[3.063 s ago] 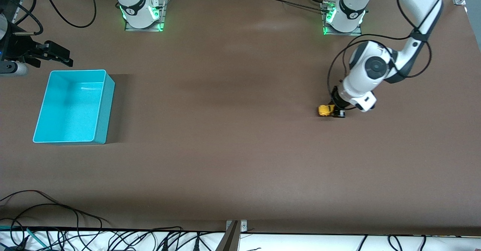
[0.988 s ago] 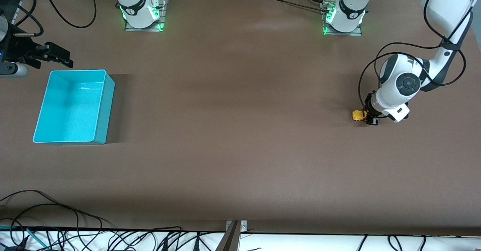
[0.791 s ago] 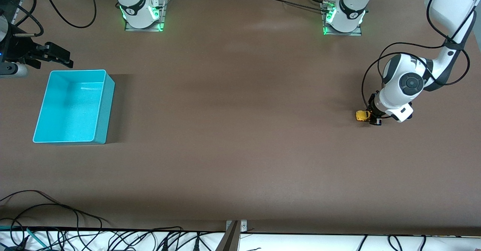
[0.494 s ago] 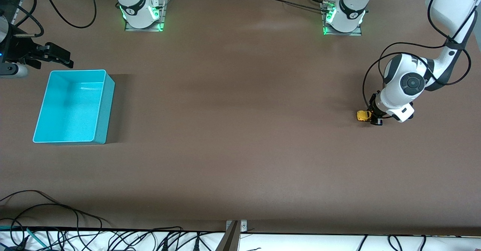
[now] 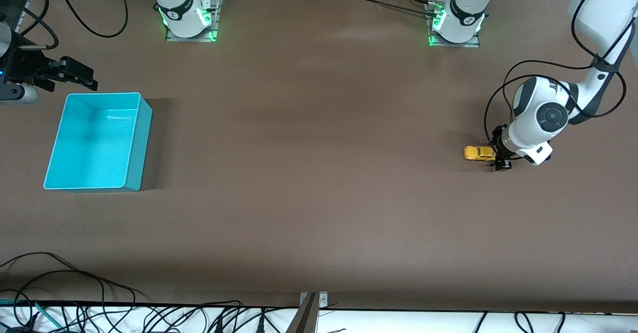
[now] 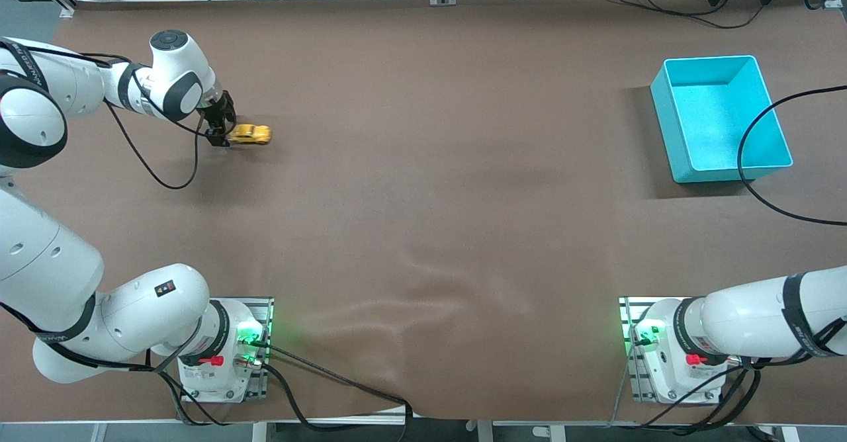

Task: Wind up and store yellow beetle car
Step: 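Open the left gripper and raise it away from the car, then move the right gripper over the car beside the cyan bin, then lower the right gripper and close it on the yellow car, then lift the car with the right gripper and carry it over the bin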

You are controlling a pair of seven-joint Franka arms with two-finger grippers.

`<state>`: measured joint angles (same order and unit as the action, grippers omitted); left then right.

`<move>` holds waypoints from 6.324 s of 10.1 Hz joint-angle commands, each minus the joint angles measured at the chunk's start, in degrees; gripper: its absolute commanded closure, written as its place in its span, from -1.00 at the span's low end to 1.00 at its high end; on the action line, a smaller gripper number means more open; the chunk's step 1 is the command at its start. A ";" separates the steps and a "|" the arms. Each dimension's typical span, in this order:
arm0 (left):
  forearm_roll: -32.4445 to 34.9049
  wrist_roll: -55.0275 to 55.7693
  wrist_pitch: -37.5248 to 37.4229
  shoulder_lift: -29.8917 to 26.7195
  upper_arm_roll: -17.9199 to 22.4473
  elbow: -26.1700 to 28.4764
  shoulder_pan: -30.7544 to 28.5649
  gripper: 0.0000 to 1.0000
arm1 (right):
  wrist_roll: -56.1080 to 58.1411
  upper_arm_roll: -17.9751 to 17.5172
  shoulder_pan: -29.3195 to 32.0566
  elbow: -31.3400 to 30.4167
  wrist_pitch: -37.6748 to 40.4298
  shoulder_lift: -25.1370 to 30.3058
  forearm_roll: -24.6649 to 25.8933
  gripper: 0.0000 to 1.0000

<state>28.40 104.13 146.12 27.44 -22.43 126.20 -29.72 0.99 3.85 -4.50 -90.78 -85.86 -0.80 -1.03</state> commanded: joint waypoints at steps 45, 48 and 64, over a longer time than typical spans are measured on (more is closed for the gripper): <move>-16.98 -61.42 -42.24 -0.98 -13.43 -31.45 -1.57 -1.00 | 86.90 -26.43 27.44 -55.71 -70.82 -8.77 0.15 -1.00; -16.98 -61.33 -42.24 -0.90 -13.35 -31.45 -1.48 -1.00 | 88.05 -27.05 27.44 -59.33 -74.98 -9.57 0.15 -1.00; -16.45 -76.13 -48.72 -4.48 -13.08 -31.54 -2.27 -1.00 | 93.67 -29.41 29.63 -57.33 -69.67 -5.03 0.15 0.88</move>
<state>12.50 35.59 101.13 26.04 -35.88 95.03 -31.67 94.36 -23.05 23.26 -149.21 -161.05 -10.54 -1.16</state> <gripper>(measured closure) 0.000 0.533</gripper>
